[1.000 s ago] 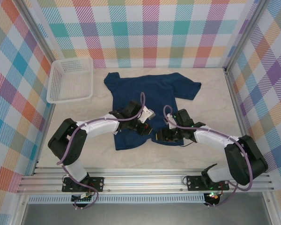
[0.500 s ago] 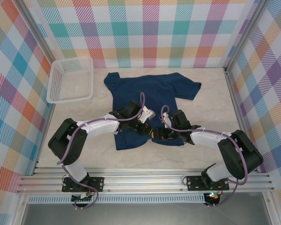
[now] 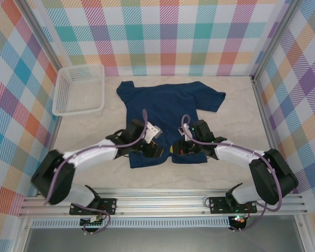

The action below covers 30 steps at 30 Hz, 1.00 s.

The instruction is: Fold the inside-out t-shirt

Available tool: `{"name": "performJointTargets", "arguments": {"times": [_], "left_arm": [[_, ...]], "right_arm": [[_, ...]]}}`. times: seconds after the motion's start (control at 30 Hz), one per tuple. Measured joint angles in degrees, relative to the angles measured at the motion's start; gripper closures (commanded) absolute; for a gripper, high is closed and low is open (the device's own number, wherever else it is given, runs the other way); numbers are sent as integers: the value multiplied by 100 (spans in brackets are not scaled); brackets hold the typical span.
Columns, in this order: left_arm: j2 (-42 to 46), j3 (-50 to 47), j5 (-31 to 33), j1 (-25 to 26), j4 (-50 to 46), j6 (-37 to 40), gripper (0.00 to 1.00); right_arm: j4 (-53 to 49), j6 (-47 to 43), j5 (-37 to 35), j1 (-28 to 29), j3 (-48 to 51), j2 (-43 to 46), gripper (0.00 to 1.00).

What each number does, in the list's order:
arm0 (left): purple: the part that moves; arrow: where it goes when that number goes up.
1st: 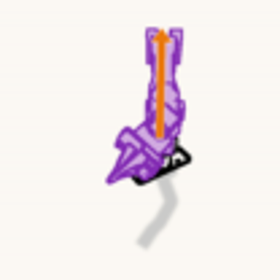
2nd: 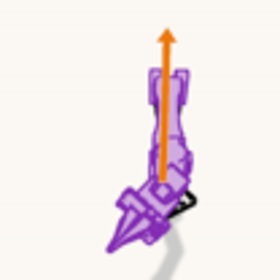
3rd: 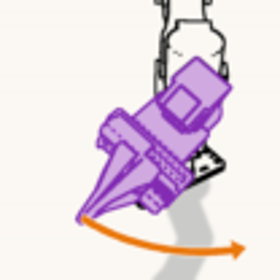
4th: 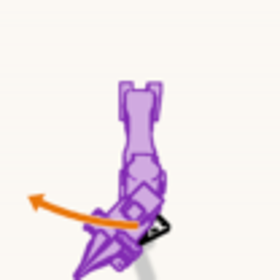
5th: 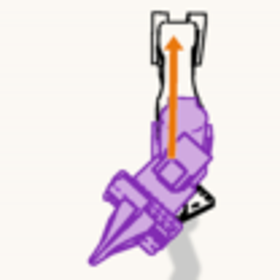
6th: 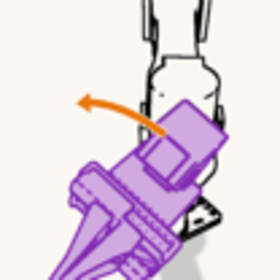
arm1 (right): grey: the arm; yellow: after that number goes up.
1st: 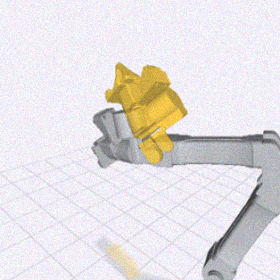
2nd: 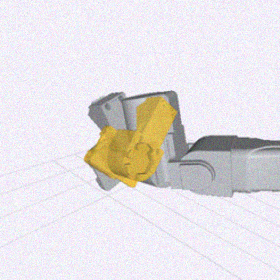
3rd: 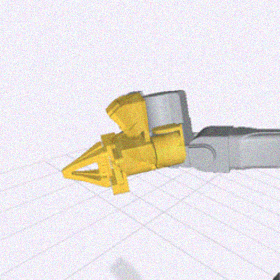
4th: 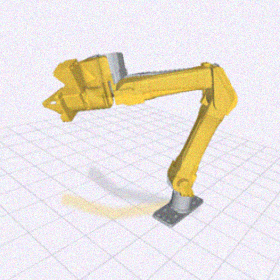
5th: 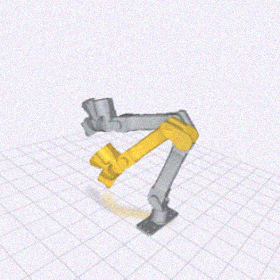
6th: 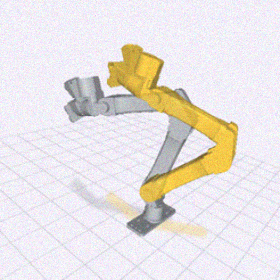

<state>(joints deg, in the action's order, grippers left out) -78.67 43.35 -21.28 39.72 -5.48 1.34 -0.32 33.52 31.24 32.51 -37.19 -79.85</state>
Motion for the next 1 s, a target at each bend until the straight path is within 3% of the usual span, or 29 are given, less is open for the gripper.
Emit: {"name": "performJointTargets", "arguments": {"times": [0.13, 0.3, 0.5, 0.6, 0.77, 0.93, 1.0], "left_arm": [[553, -382, 363, 219, 428, 203, 41], [146, -378, 890, 726, 728, 710, 38], [-483, -210, 1298, 883, 907, 1010, 36], [-667, -98, 1473, 907, 1084, 1078, 46], [-772, 35, 1585, 916, 1279, 1145, 76], [-835, 101, 1572, 927, 1318, 1119, 99], [-833, 107, 1528, 909, 1316, 1021, 100]], "right_arm": [[-472, 90, 114, 0, -415, 0, 100], [-887, 258, 234, -2, -719, 0, 100], [-1078, 501, 372, -63, -796, 0, 100], [-1119, 557, 400, -87, -796, 0, 100], [-1163, 621, 396, -127, -796, 0, 100], [-1185, 638, 358, -155, -796, 28, 100], [-1261, 629, 254, -175, -796, 98, 85]]}}
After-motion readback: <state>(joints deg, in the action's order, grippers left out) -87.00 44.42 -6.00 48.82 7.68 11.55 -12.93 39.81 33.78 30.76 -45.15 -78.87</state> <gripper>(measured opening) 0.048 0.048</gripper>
